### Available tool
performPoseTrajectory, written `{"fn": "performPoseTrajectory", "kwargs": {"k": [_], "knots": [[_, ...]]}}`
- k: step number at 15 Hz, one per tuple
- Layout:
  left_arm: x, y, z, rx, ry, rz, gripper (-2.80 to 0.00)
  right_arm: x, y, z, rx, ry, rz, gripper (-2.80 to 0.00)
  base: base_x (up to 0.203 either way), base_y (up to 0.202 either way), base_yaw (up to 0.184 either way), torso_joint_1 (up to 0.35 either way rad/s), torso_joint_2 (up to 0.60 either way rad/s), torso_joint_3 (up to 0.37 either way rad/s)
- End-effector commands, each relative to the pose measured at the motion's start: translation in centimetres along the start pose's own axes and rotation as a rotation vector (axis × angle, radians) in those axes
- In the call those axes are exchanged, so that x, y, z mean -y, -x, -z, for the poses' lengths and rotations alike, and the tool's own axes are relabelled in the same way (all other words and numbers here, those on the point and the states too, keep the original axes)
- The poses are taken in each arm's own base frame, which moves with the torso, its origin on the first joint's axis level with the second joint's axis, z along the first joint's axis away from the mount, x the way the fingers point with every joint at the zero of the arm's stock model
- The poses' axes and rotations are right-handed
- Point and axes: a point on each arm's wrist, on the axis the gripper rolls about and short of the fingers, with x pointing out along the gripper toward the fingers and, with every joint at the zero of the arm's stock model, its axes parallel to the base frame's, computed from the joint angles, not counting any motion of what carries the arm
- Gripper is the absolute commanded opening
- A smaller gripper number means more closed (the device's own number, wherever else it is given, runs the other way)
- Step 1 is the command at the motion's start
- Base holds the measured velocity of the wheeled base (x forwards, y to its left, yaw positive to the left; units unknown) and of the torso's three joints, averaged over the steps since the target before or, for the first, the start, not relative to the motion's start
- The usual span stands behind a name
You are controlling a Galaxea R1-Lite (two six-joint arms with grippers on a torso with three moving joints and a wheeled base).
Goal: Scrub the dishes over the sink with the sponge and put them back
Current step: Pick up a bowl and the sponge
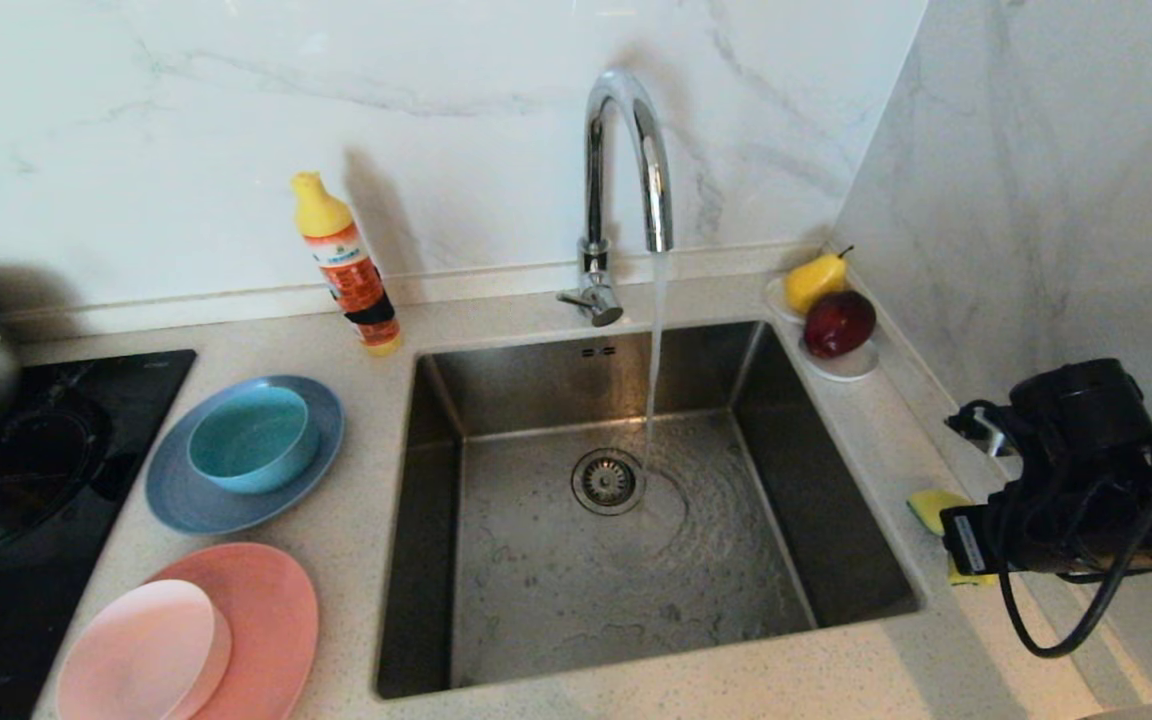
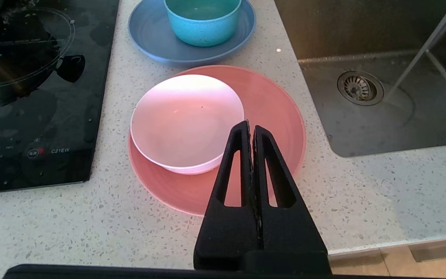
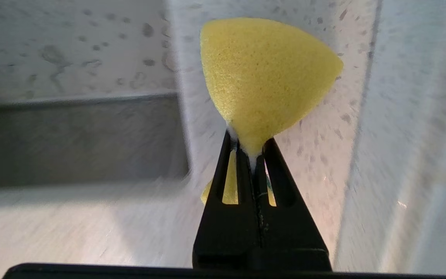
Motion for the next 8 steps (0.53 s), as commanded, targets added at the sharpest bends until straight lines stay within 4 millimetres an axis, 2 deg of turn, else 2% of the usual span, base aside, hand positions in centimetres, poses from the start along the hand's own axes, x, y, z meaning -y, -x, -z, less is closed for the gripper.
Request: {"fn": "performPoseTrajectory", "kwargs": {"k": [1, 3, 5, 8], "knots": [[0.0, -0.1, 0.4, -0.017, 0.0, 0.001, -2.8, -0.7, 3.0, -0.3, 0.075, 0.025, -0.03, -2.8, 0.0, 0.0, 0.0, 0.0, 0.0, 0.0], [0.0, -0.1, 0.4, -0.017, 0.0, 0.001, -2.8, -2.0, 6.6, 0.1, 0.145, 0.074, -0.088, -2.8, 0.0, 0.0, 0.0, 0.0, 0.0, 0.0], [0.0, -0.1, 0.4, -0.017, 0.0, 0.001, -2.8, -3.6, 9.4, 1.0, 0.18, 0.141, -0.169, -2.8, 0.0, 0.0, 0.0, 0.0, 0.0, 0.0], [0.0, -0.1, 0.4, -0.017, 0.0, 0.001, -2.8, -5.0, 13.5, 2.0, 0.238, 0.216, -0.277, -2.8, 0.0, 0.0, 0.0, 0.0, 0.0, 0.0]]}}
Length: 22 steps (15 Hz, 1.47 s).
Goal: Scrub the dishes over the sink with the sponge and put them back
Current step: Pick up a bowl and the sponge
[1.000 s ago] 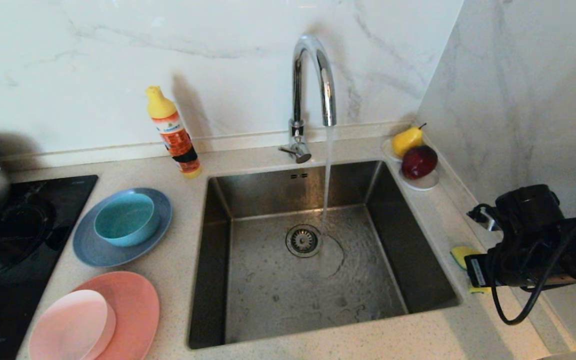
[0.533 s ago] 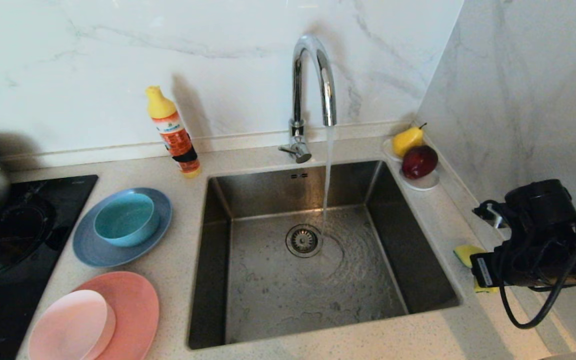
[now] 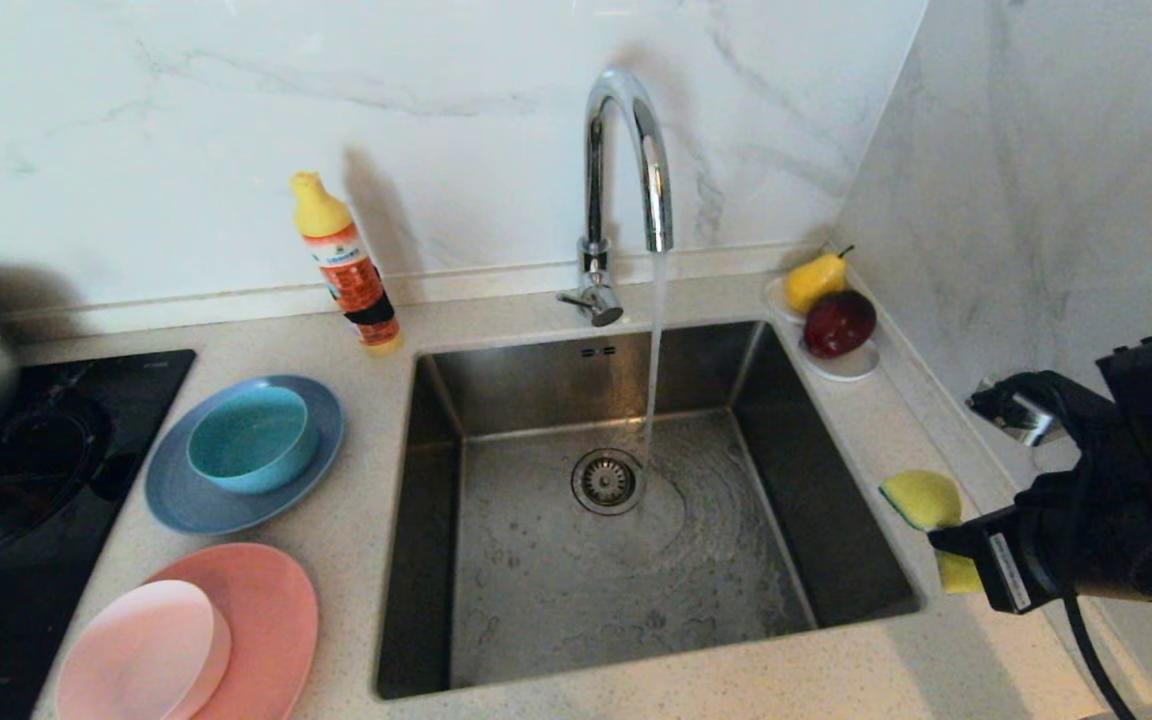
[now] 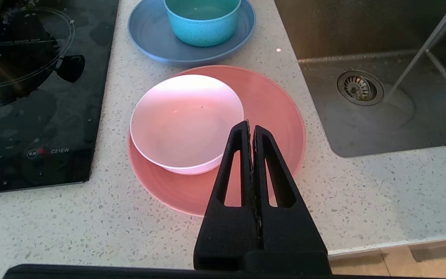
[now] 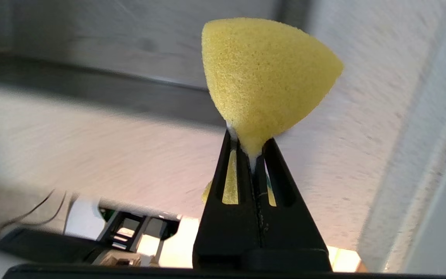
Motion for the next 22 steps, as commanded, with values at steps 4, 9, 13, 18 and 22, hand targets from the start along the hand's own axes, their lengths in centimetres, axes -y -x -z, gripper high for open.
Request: {"fn": "performPoseTrajectory", "kwargs": {"k": [4, 9, 13, 18, 22], "knots": [[0.0, -0.1, 0.4, -0.016, 0.0, 0.0, -2.8, -2.6, 5.5, -0.3, 0.064, 0.048, -0.146, -2.8, 0.0, 0.0, 0.0, 0.0, 0.0, 0.0], [0.0, -0.1, 0.4, -0.019, -0.006, 0.002, -2.8, -3.2, 6.4, 0.1, 0.015, 0.011, -0.175, -2.8, 0.0, 0.0, 0.0, 0.0, 0.0, 0.0], [0.0, -0.1, 0.4, -0.018, -0.004, -0.001, -2.8, -3.3, 5.8, 0.3, -0.037, -0.038, -0.166, -2.8, 0.0, 0.0, 0.0, 0.0, 0.0, 0.0], [-0.1, 0.3, -1.2, 0.032, 0.029, -0.043, -2.8, -3.5, 5.0, 0.3, -0.069, -0.038, -0.155, -2.8, 0.0, 0.0, 0.0, 0.0, 0.0, 0.0], [-0.6, 0.4, -9.9, 0.081, 0.037, -0.121, -2.8, -3.4, 5.0, 0.4, -0.064, -0.037, -0.158, -2.8, 0.0, 0.0, 0.0, 0.0, 0.0, 0.0]]}}
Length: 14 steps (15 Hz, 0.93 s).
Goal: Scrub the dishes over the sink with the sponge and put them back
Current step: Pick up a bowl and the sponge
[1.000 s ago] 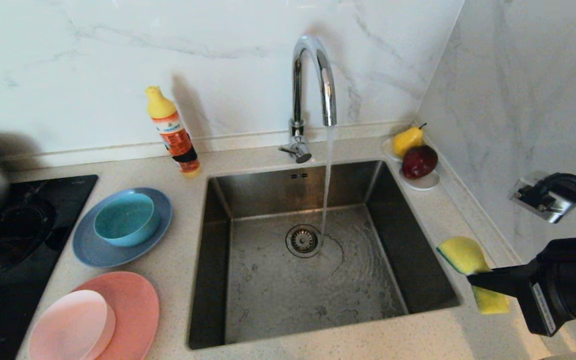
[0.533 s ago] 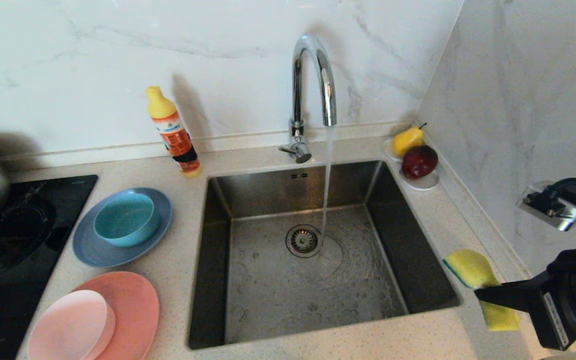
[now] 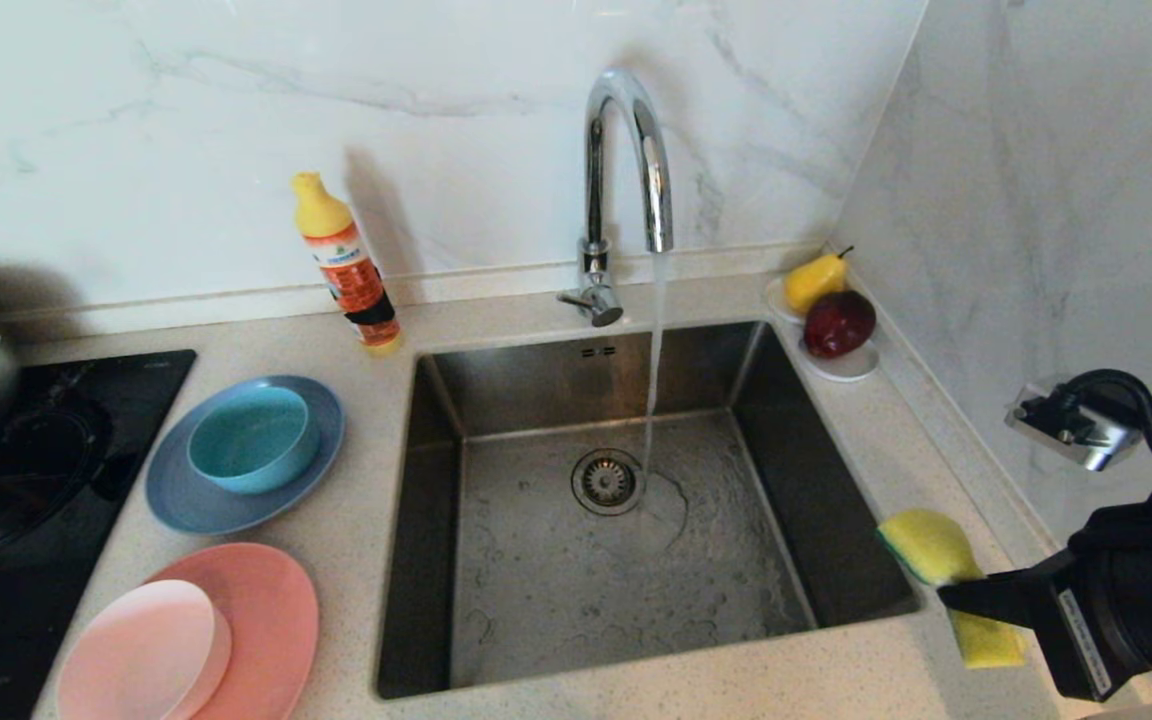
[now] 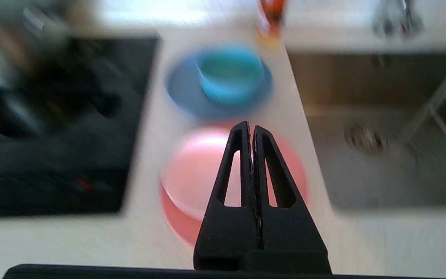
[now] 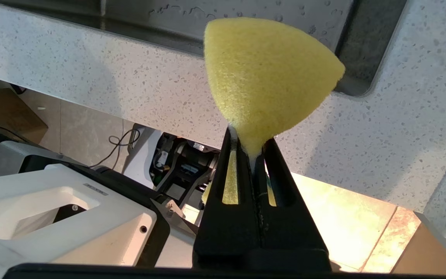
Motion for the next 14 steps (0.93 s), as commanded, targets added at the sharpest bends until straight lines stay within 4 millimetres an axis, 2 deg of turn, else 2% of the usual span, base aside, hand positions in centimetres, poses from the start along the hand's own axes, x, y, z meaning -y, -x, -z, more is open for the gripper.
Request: {"fn": "performPoseTrajectory", "kwargs": {"k": [1, 3, 6, 9, 11, 12, 14], "knots": [[0.0, -2.6, -5.2, -0.071, -0.009, -0.076, -2.8, 0.0, -0.2, -0.1, 0.0, 0.001, 0.0, -2.8, 0.0, 0.0, 0.0, 0.0, 0.0, 0.0], [0.0, -6.2, -8.2, -0.181, -0.035, -0.167, -2.8, -0.1, -0.6, -0.1, -0.014, 0.001, -0.001, -2.8, 0.0, 0.0, 0.0, 0.0, 0.0, 0.0], [0.4, -14.0, -10.0, -0.382, -0.069, -0.221, -2.8, -0.1, -0.8, -0.4, -0.012, 0.001, -0.001, -2.8, 0.0, 0.0, 0.0, 0.0, 0.0, 0.0], [0.4, -22.0, -9.3, -0.569, -0.09, -0.262, -2.8, -0.3, -0.9, -0.8, -0.006, -0.001, -0.005, -2.8, 0.0, 0.0, 0.0, 0.0, 0.0, 0.0], [-0.7, -26.3, -7.8, -0.691, -0.064, -0.271, -2.8, -0.4, -1.2, -0.8, -0.017, -0.001, -0.004, -2.8, 0.0, 0.0, 0.0, 0.0, 0.0, 0.0], [-1.8, -27.7, -7.0, -0.745, -0.029, -0.269, 0.0, -0.4, -1.3, -0.8, -0.022, -0.001, -0.002, -2.8, 0.0, 0.0, 0.0, 0.0, 0.0, 0.0], [-4.1, -29.4, -5.5, -0.841, 0.126, -0.254, 0.0, -0.4, -1.4, -0.8, -0.024, 0.001, -0.002, -2.8, 0.0, 0.0, 0.0, 0.0, 0.0, 0.0]]}}
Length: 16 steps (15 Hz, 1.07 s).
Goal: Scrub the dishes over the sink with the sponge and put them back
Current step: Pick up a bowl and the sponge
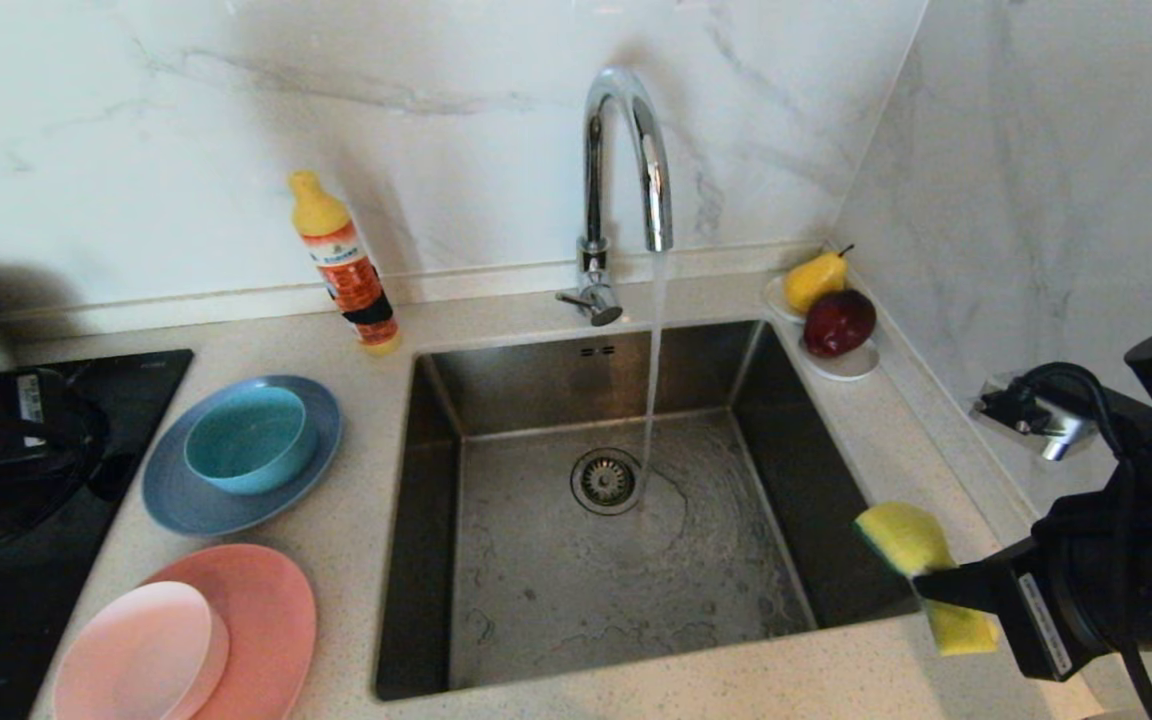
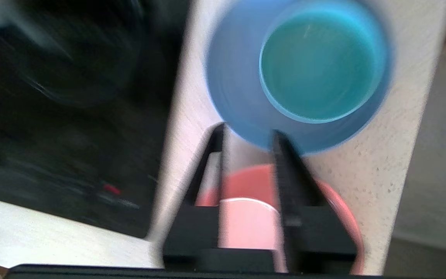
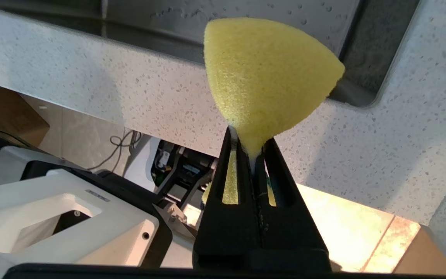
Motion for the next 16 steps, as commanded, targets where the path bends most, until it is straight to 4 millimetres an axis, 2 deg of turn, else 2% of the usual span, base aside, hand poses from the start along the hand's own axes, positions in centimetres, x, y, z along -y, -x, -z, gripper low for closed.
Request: {"fn": "performPoseTrajectory", "kwargs": {"k": [1, 4, 9, 13, 16], "knots": [[-1.7, -5.5, 0.3, -0.191, 0.132, 0.057, 0.0, -0.1, -0.1, 0.0, -0.005, -0.004, 0.0, -2.8, 0.0, 0.0, 0.0, 0.0, 0.0, 0.0], [-2.8, -7.0, 0.6, -0.254, 0.312, 0.073, 0.0, -0.1, -0.3, 0.1, -0.017, -0.015, -0.003, -2.8, 0.0, 0.0, 0.0, 0.0, 0.0, 0.0], [-2.8, -8.5, 1.8, -0.321, 0.365, 0.109, 0.0, -0.1, -0.3, 0.0, -0.014, -0.025, -0.001, -2.8, 0.0, 0.0, 0.0, 0.0, 0.0, 0.0], [-2.8, -10.9, 2.6, -0.354, 0.39, 0.105, 0.0, -0.1, -0.4, -0.1, -0.016, -0.031, -0.005, -2.8, 0.0, 0.0, 0.0, 0.0, 0.0, 0.0], [-2.7, -12.6, 3.1, -0.341, 0.419, 0.104, 0.0, -0.2, -1.3, -0.4, -0.016, -0.048, -0.004, -2.8, 0.0, 0.0, 0.0, 0.0, 0.0, 0.0]]}}
